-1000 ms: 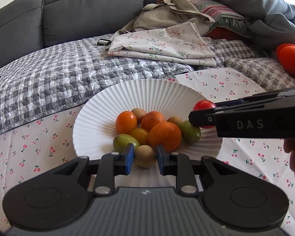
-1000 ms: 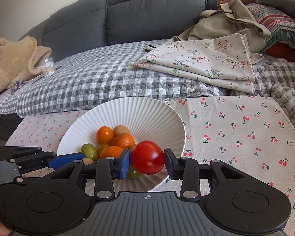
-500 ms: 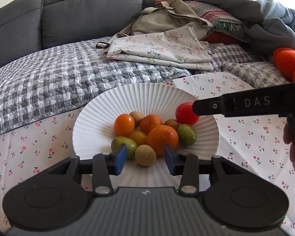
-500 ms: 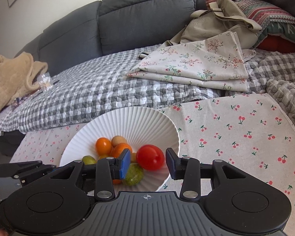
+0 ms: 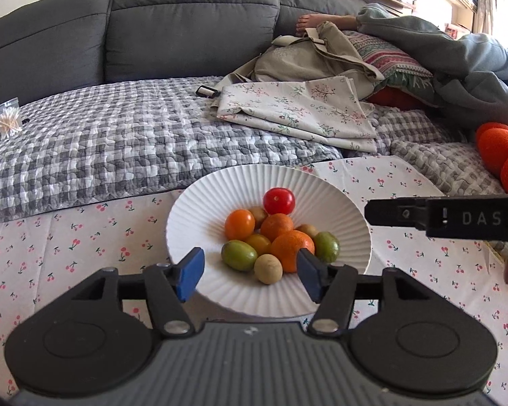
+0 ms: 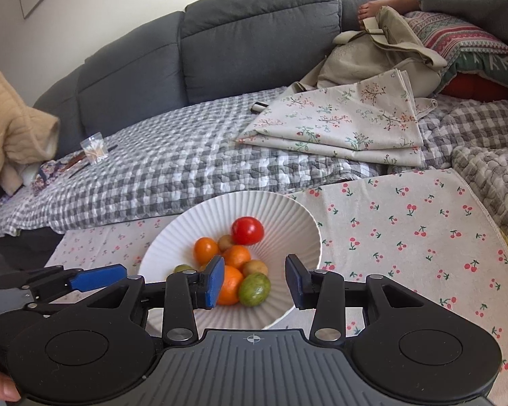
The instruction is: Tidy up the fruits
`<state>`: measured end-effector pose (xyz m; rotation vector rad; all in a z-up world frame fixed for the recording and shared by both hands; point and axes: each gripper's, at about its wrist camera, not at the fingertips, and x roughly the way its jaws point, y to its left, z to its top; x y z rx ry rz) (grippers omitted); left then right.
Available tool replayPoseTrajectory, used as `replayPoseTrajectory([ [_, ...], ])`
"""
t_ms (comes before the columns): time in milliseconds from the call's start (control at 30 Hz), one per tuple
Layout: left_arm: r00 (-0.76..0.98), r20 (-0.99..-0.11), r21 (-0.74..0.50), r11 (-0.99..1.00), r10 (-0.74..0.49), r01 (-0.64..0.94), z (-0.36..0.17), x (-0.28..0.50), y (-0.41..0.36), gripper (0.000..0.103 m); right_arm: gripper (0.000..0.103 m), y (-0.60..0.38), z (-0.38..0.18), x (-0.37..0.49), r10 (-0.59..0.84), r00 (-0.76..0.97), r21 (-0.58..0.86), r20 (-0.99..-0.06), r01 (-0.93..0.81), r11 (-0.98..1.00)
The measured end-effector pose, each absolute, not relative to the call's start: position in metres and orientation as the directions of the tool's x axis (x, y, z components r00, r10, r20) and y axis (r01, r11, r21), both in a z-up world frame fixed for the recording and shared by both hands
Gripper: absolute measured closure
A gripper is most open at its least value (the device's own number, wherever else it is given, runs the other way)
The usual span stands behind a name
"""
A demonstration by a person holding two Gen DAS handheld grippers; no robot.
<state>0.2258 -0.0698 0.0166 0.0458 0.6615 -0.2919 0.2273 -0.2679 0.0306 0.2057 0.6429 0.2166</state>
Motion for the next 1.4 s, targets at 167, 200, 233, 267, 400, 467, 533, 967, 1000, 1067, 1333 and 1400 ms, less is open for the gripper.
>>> replayPoseTrajectory([
  [167, 0.749, -0.628, -0.051, 0.971, -0.214, 0.235, 0.024, 0.208, -0.062, 0.022, 0.054, -0.261, 0.035, 0.208, 0.300, 0.747, 0.282, -0.593, -0.156, 0.947],
  [200, 0.748, -0.632, -0.051, 0.974, -0.201, 0.219, 0.025, 0.203, -0.060, 0.020, 0.052, -0.258, 0.036, 0.204, 0.297, 0.739, 0.271, -0.605, -0.159, 0.949],
  [233, 0.745, -0.640, -0.050, 0.978, -0.187, 0.203, 0.026, 0.199, -0.058, 0.017, 0.049, -0.255, 0.036, 0.200, 0.296, 0.734, 0.261, -0.611, -0.166, 0.951],
  [267, 0.741, -0.648, -0.052, 0.981, -0.176, 0.188, 0.027, 0.196, -0.055, 0.015, 0.048, -0.253, 0.038, 0.196, 0.297, 0.732, 0.254, -0.614, -0.173, 0.952],
  [400, 0.741, -0.658, -0.042, 0.989, -0.134, 0.141, 0.034, 0.178, -0.044, 0.009, 0.032, -0.246, 0.048, 0.174, 0.305, 0.727, 0.263, -0.615, -0.175, 0.949],
  [467, 0.747, -0.654, -0.033, 0.991, -0.118, 0.128, 0.040, 0.168, -0.040, 0.006, 0.022, -0.240, 0.057, 0.161, 0.293, 0.733, 0.240, -0.614, -0.179, 0.954],
  [533, 0.756, -0.644, -0.045, 0.992, -0.119, 0.118, 0.047, 0.156, -0.034, 0.002, 0.013, -0.234, 0.065, 0.149, 0.275, 0.745, 0.215, -0.608, -0.179, 0.960],
  [967, 0.774, -0.628, -0.062, 0.997, -0.082, 0.056, 0.071, 0.092, -0.009, 0.001, 0.001, -0.216, 0.082, 0.082, 0.183, 0.773, 0.147, -0.608, -0.117, 0.982],
  [1000, 0.775, -0.626, -0.062, 0.996, -0.085, 0.060, 0.072, 0.087, -0.008, 0.001, 0.000, -0.215, 0.083, 0.077, 0.173, 0.775, 0.142, -0.608, -0.109, 0.984],
  [1067, 0.779, -0.621, -0.059, 0.997, -0.082, 0.058, 0.073, 0.075, -0.007, 0.001, 0.000, -0.212, 0.084, 0.065, 0.166, 0.776, 0.138, -0.609, -0.103, 0.985],
  [1333, 0.795, -0.601, -0.056, 0.997, -0.077, 0.054, 0.074, 0.046, -0.002, 0.001, 0.000, -0.192, 0.085, 0.030, 0.102, 0.786, 0.075, -0.609, -0.071, 0.995],
  [1400, 0.802, -0.594, -0.046, 0.998, -0.069, 0.052, 0.074, 0.042, -0.001, 0.001, 0.000, -0.190, 0.084, 0.024, 0.084, 0.791, 0.071, -0.606, -0.052, 0.996],
])
